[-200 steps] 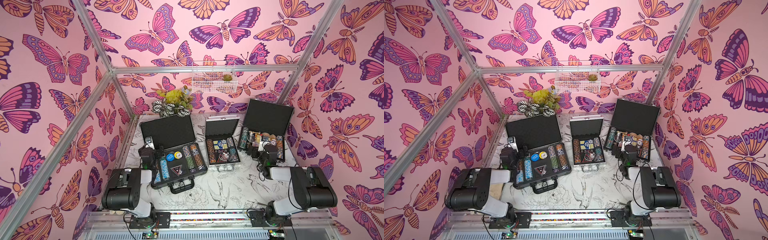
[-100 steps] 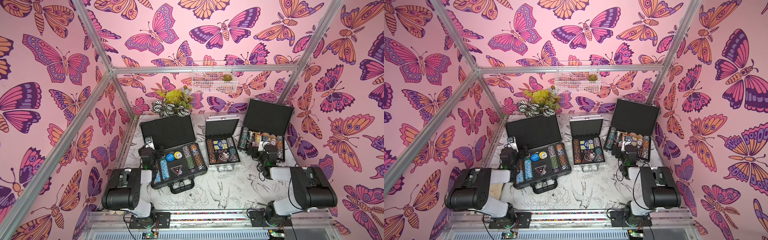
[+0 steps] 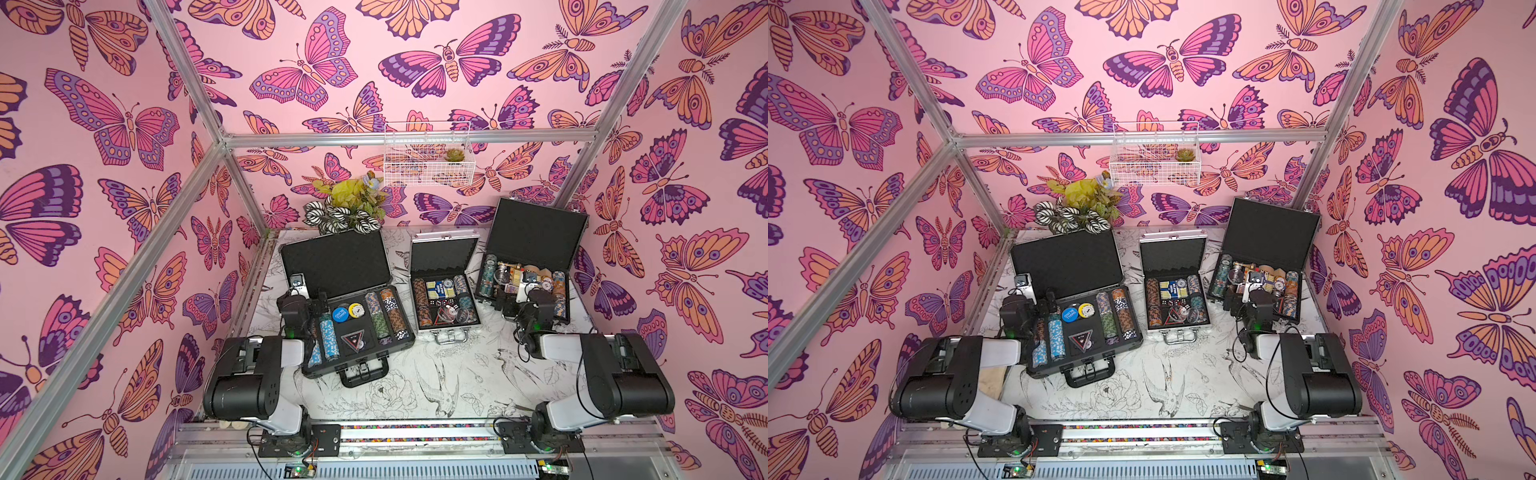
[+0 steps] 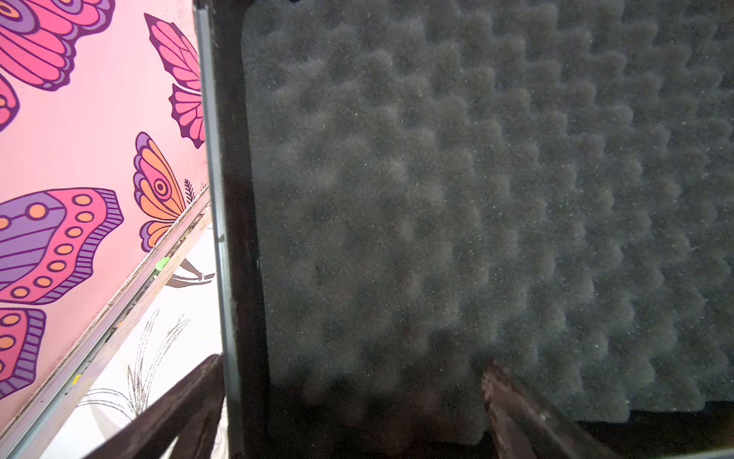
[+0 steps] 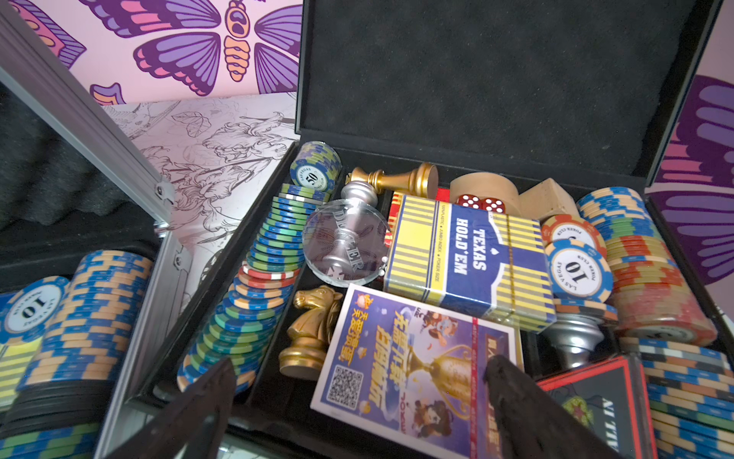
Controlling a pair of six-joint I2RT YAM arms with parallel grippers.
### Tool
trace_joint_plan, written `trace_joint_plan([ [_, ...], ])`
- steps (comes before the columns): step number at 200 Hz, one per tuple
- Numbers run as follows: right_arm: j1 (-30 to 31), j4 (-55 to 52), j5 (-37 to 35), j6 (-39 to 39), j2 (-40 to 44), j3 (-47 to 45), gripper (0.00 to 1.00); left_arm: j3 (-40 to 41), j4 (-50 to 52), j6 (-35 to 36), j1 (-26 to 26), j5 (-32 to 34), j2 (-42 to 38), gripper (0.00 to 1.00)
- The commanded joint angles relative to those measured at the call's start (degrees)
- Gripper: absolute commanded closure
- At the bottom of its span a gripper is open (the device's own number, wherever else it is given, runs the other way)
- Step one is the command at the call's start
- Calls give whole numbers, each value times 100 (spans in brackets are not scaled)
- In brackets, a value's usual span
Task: Close the poker set cases
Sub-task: Close the lid of the poker set case.
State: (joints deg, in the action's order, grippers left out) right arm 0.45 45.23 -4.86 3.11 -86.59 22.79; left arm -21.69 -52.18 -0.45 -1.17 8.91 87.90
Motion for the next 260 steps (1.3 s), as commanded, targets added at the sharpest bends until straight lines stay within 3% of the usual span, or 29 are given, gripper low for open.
trace_joint_plan([
  [1, 6, 44, 7, -8, 36, 52, 1, 42, 66, 1, 59, -398, 52, 1],
  [55, 7, -132, 296, -129, 118, 133, 0, 0, 183, 41, 71, -446, 7, 0],
  [89, 9, -1389, 385, -138, 536, 619, 2, -761, 2027, -151, 124, 239, -481, 0],
  [116, 57, -2172, 374, -92, 844, 972, 3, -952, 2479, -235, 124, 500, -749, 0],
  [186, 535, -3494, 403, 102, 1258, 1833, 3, -2489, 5065, -1397, 155, 255, -1082, 0],
  [260, 847, -4232, 936, 635, 1190, 2392, 9, -3833, 7047, -1894, 1555, 1355, -670, 5],
])
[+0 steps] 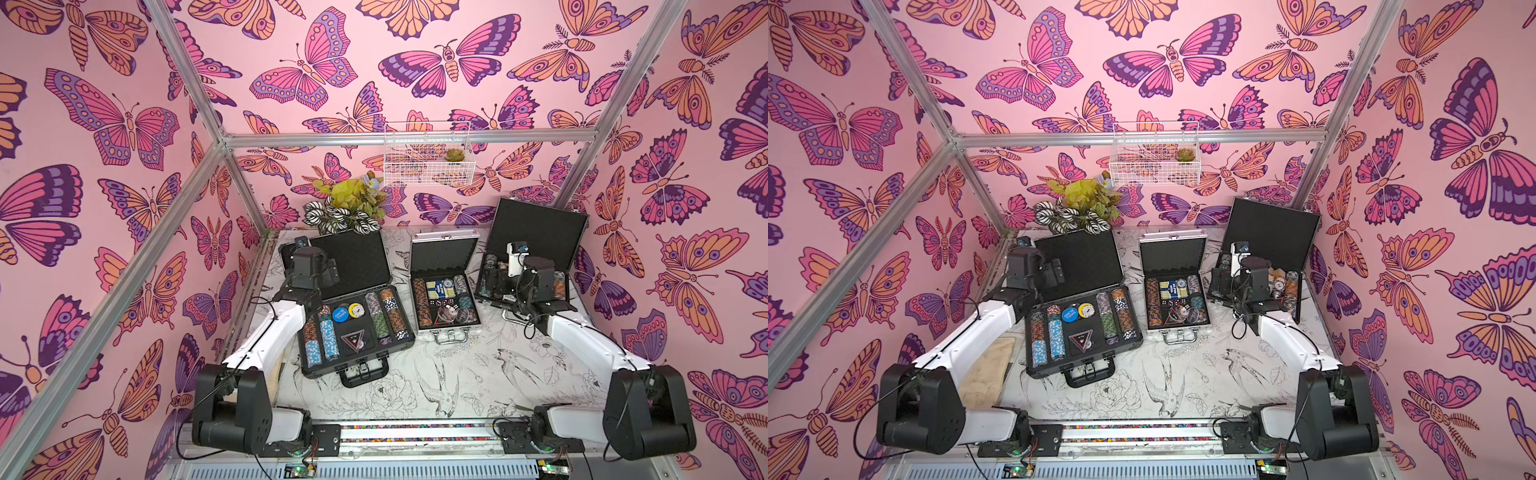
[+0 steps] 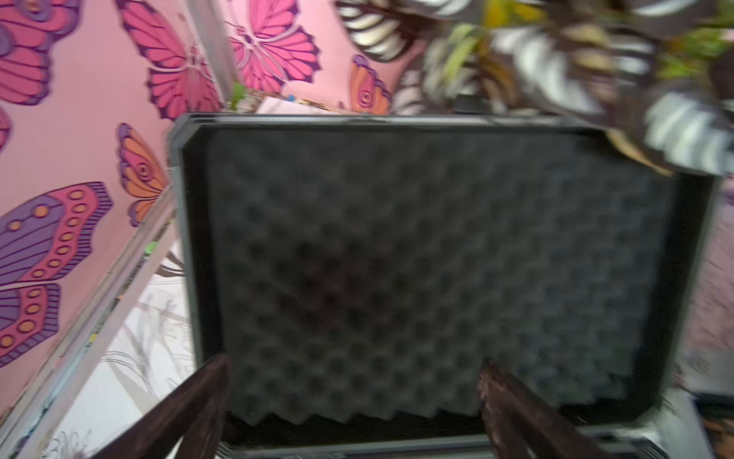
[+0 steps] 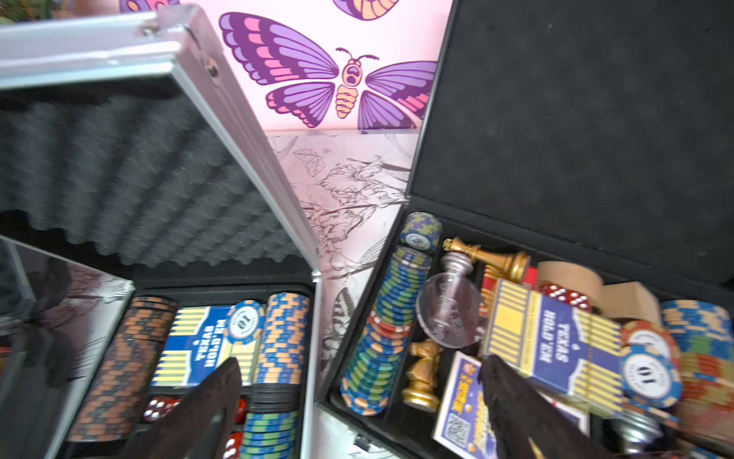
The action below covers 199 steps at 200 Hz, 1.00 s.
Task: Close the poker set cases
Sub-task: Close the lid of the poker set case.
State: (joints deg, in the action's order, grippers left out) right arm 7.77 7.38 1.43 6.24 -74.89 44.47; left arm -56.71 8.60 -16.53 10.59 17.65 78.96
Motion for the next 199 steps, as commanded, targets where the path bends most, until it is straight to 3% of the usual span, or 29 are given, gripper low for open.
trace_joint_plan([
  [1, 113, -456, 314, 333, 20, 226, 9, -345, 986, -278, 403, 500, 233, 5],
  [29, 129, -756, 510, 546, 19, 308, 11, -735, 1082, 306, 925, 1041, 556, 4],
  [55, 203, -799, 573, 793, -5, 244, 13, -1108, 1157, 790, 1182, 689, 749, 5],
  [92, 335, -947, 597, 1161, -264, 295, 15, -1642, 1517, 277, 1619, 172, 1150, 5],
  [151, 574, -945, 698, 1882, -710, 387, 23, -2183, 1581, -1214, 1701, -1532, 1510, 8],
  [199, 656, 195, 1245, 3159, -1159, 246, 32, -3119, 1574, -1556, 1708, -2413, 1955, 9],
])
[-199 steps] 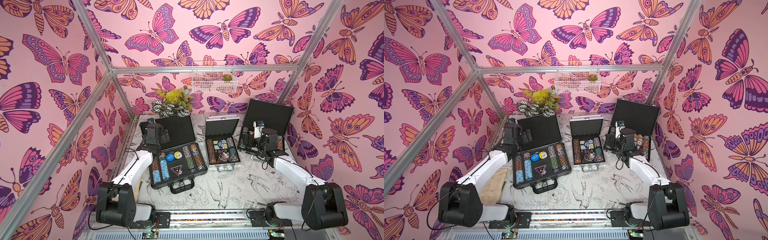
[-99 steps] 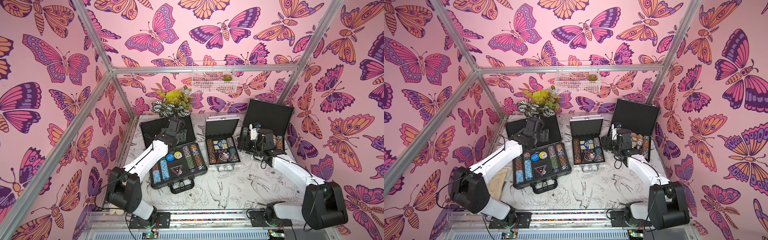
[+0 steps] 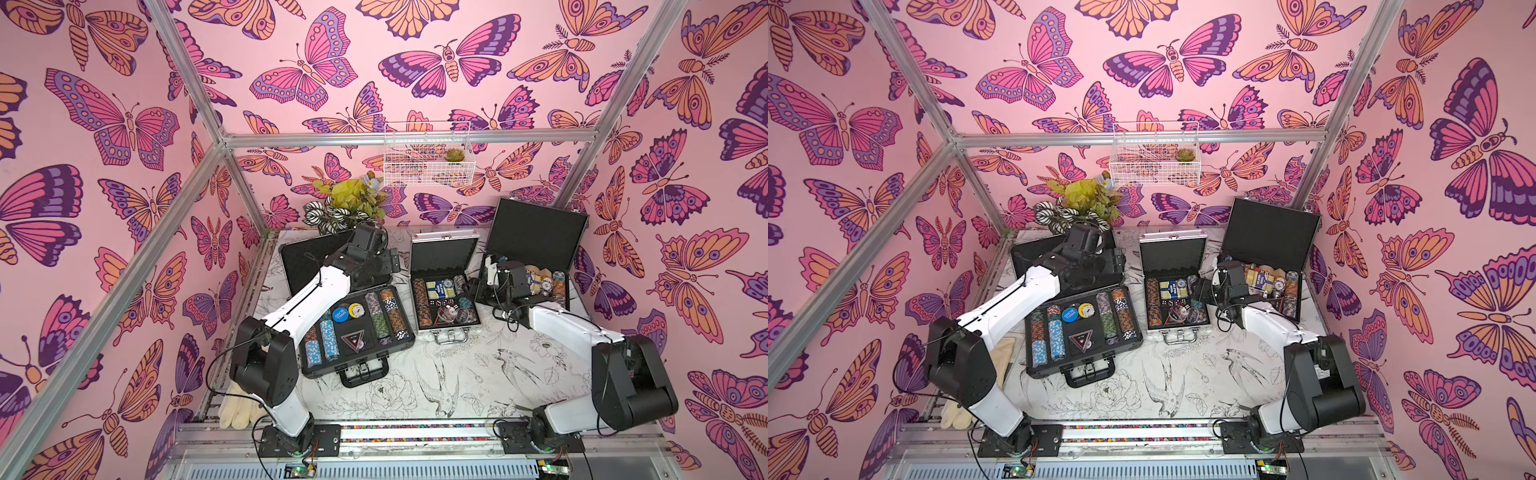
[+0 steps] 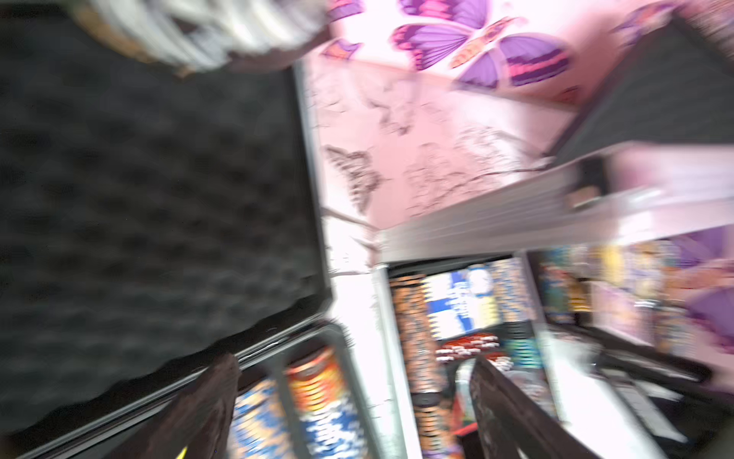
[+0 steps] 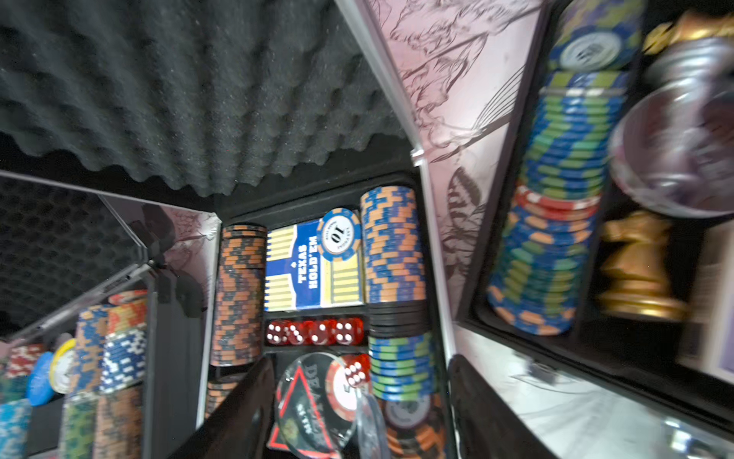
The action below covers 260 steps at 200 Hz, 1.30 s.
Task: Close the poker set cases
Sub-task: Close the lid of the poker set case.
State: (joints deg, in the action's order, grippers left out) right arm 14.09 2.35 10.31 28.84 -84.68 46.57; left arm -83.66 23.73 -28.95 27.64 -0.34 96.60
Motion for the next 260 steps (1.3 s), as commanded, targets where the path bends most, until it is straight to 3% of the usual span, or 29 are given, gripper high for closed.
trace_joint_plan([
  [1, 24, 715, 358, 928, -184, 37, 32, -446, 62, -314, 4, -615, 201, 9],
  [72, 24, 1466, 454, 1906, -739, 290, 40, -1703, -73, -680, 16, -1133, 1192, 9],
  [147, 24, 1750, 509, 2197, -958, 379, 44, -2494, -79, -702, 36, -1293, 1776, 11],
  [190, 28, 1913, 583, 2348, -1071, 434, 44, -2487, -246, -579, 66, -1716, 1891, 12],
  [260, 16, 1937, 585, 2393, -1045, 441, 45, -2277, -281, -311, 136, -1821, 1772, 16],
])
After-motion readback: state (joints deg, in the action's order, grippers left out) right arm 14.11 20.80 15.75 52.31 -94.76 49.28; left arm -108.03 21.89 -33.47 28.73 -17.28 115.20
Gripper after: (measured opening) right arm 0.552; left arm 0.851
